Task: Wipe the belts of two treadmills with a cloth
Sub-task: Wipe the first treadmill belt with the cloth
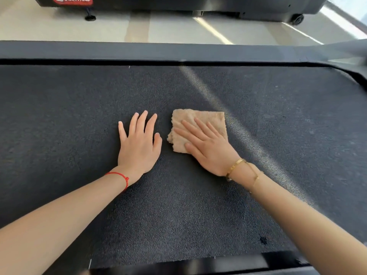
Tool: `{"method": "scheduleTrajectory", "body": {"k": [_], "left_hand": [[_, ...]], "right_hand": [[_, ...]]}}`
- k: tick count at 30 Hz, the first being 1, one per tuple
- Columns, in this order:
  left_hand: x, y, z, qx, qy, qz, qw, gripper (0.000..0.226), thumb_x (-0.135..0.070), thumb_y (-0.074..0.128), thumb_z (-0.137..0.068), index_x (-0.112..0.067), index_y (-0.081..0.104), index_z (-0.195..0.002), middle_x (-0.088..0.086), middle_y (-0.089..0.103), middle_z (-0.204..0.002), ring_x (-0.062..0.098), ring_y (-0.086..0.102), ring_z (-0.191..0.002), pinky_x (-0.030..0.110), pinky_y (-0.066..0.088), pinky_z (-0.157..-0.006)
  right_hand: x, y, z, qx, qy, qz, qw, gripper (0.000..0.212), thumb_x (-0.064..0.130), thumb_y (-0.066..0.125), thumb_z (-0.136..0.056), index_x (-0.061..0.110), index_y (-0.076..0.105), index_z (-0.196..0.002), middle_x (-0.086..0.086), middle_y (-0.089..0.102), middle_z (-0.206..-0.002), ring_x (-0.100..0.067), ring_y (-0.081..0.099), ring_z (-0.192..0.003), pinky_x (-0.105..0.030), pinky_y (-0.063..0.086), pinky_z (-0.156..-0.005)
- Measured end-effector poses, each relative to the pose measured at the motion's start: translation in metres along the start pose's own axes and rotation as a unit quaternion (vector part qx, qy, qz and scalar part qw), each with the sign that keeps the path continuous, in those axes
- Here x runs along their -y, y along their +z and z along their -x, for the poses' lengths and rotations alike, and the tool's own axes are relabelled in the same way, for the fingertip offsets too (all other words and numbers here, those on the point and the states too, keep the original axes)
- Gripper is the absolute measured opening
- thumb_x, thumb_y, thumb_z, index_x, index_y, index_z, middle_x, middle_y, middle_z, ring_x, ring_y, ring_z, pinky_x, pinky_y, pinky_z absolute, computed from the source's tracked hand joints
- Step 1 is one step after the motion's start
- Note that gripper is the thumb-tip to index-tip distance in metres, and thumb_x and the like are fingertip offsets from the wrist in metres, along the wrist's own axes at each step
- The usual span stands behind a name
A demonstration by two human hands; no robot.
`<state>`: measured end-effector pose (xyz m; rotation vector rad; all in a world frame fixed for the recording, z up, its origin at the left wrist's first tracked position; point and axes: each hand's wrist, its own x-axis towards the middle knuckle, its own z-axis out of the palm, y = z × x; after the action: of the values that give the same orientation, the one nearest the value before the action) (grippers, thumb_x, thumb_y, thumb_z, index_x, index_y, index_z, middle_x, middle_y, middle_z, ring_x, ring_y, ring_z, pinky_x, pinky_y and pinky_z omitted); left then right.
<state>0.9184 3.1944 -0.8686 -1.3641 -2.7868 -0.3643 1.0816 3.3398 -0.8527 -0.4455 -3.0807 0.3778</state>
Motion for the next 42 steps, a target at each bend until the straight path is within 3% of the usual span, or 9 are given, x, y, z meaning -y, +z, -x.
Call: {"method": "scheduleTrajectory", "body": {"k": [9, 14, 18, 23, 28, 30, 34, 38, 42], "left_hand": [[-0.002, -0.002, -0.002, 0.011, -0.005, -0.015, 1.000, 0.061, -0.037, 0.020, -0.099, -0.022, 0.018, -0.157, 0.004, 0.016, -0.164, 0.023, 0.008, -0.153, 0.060, 0.006, -0.121], [-0.002, -0.001, -0.003, 0.009, -0.004, -0.039, 0.999, 0.061, -0.038, 0.012, -0.099, -0.021, 0.018, -0.157, 0.004, 0.018, -0.164, 0.023, 0.010, -0.153, 0.060, 0.010, -0.120], [-0.002, -0.001, -0.003, 0.011, -0.001, -0.047, 0.999, 0.066, -0.041, 0.008, -0.095, -0.022, 0.020, -0.157, 0.004, 0.020, -0.163, 0.023, 0.012, -0.152, 0.060, 0.012, -0.120], [-0.001, -0.002, -0.002, 0.016, 0.002, -0.041, 0.999, 0.065, -0.041, 0.010, -0.095, -0.022, 0.019, -0.157, 0.004, 0.018, -0.164, 0.023, 0.011, -0.152, 0.060, 0.010, -0.120], [-0.002, -0.004, -0.001, 0.014, 0.001, -0.012, 1.000, 0.060, -0.038, 0.022, -0.098, -0.022, 0.021, -0.157, 0.004, 0.017, -0.164, 0.023, 0.009, -0.152, 0.061, 0.007, -0.120], [-0.002, -0.003, -0.001, 0.013, 0.001, -0.006, 1.000, 0.059, -0.037, 0.024, -0.099, -0.022, 0.021, -0.156, 0.003, 0.017, -0.164, 0.022, 0.008, -0.152, 0.060, 0.006, -0.120], [-0.002, -0.002, -0.001, 0.002, 0.000, 0.002, 1.000, 0.058, -0.035, 0.028, -0.100, -0.022, 0.023, -0.156, 0.004, 0.019, -0.163, 0.023, 0.010, -0.152, 0.061, 0.006, -0.120], [-0.001, -0.001, -0.001, -0.007, 0.003, 0.009, 1.000, 0.057, -0.034, 0.032, -0.100, -0.020, 0.026, -0.155, 0.006, 0.021, -0.163, 0.025, 0.013, -0.151, 0.063, 0.007, -0.119], [-0.002, -0.002, 0.001, -0.010, 0.005, 0.021, 1.000, 0.056, -0.033, 0.034, -0.101, -0.020, 0.027, -0.155, 0.006, 0.023, -0.162, 0.025, 0.013, -0.152, 0.062, 0.006, -0.120]], "right_hand": [[-0.116, -0.034, -0.115, -0.007, 0.228, 0.003, 0.974, 0.052, 0.045, 0.017, -0.105, 0.040, 0.007, -0.156, 0.008, -0.003, -0.165, -0.026, -0.007, -0.152, -0.042, -0.009, -0.121], [-0.092, -0.034, -0.201, 0.005, 0.213, -0.006, 0.977, 0.054, 0.043, 0.013, -0.104, 0.036, 0.006, -0.157, 0.009, -0.003, -0.165, -0.028, -0.009, -0.152, -0.045, -0.010, -0.122], [-0.060, -0.027, -0.217, 0.007, 0.155, 0.002, 0.988, 0.052, 0.039, 0.011, -0.106, 0.034, 0.008, -0.157, 0.010, -0.002, -0.165, -0.031, -0.008, -0.152, -0.046, -0.009, -0.121], [-0.066, -0.021, -0.168, 0.007, 0.054, -0.011, 0.998, 0.049, 0.043, 0.016, -0.106, 0.041, 0.012, -0.156, 0.013, 0.002, -0.165, -0.026, -0.005, -0.152, -0.044, -0.006, -0.122], [-0.112, -0.035, -0.126, -0.008, 0.198, 0.009, 0.980, 0.051, 0.046, 0.016, -0.105, 0.042, 0.008, -0.156, 0.009, -0.001, -0.165, -0.024, -0.005, -0.152, -0.039, -0.009, -0.122], [-0.105, -0.034, -0.108, -0.008, 0.207, 0.004, 0.978, 0.051, 0.045, 0.016, -0.105, 0.041, 0.008, -0.156, 0.008, 0.000, -0.166, -0.024, -0.006, -0.152, -0.039, -0.009, -0.121], [-0.050, -0.019, -0.044, -0.005, 0.104, -0.001, 0.995, 0.050, 0.039, 0.019, -0.107, 0.037, 0.009, -0.156, 0.008, 0.001, -0.165, -0.027, -0.006, -0.152, -0.046, -0.007, -0.122], [0.021, 0.001, 0.049, -0.001, 0.009, 0.016, 1.000, 0.051, 0.042, 0.020, -0.106, 0.040, 0.009, -0.156, 0.015, 0.000, -0.164, -0.021, -0.005, -0.153, -0.043, -0.006, -0.123], [0.046, 0.009, 0.097, 0.012, -0.014, -0.010, 1.000, 0.050, 0.045, 0.020, -0.107, 0.045, 0.007, -0.155, 0.022, -0.003, -0.163, -0.013, -0.011, -0.152, -0.038, -0.006, -0.123]]}}
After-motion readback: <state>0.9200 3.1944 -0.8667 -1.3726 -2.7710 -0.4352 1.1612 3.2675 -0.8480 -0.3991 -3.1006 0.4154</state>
